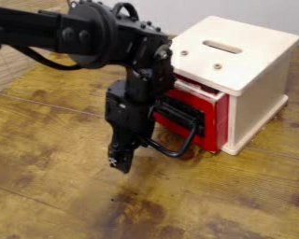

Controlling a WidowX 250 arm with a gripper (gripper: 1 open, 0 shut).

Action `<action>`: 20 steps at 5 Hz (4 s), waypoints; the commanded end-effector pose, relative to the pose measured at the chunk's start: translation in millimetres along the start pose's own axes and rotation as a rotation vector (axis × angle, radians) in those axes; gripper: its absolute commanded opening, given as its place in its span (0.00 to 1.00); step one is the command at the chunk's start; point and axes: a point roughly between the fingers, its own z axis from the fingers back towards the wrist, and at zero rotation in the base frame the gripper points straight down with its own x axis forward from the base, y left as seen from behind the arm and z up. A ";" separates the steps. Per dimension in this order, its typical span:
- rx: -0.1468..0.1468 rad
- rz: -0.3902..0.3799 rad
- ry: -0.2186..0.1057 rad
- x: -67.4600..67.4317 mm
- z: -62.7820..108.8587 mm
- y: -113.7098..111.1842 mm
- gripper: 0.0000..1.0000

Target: Open the drawer

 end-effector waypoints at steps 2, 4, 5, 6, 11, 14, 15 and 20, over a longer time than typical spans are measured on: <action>-0.022 0.114 -0.051 32.9 11.0 -11.9 1.00; -0.006 0.138 -0.059 37.1 10.4 -13.1 1.00; 0.001 0.148 -0.062 39.2 10.7 -13.5 0.00; 0.007 0.159 -0.065 40.8 9.7 -13.6 0.00; 0.033 0.205 -0.084 48.7 8.1 -9.4 0.00; 0.041 0.217 -0.104 50.4 9.0 0.5 0.00; 0.043 0.221 -0.111 51.4 11.1 4.0 0.00; 0.051 0.243 -0.141 54.3 17.3 16.6 0.00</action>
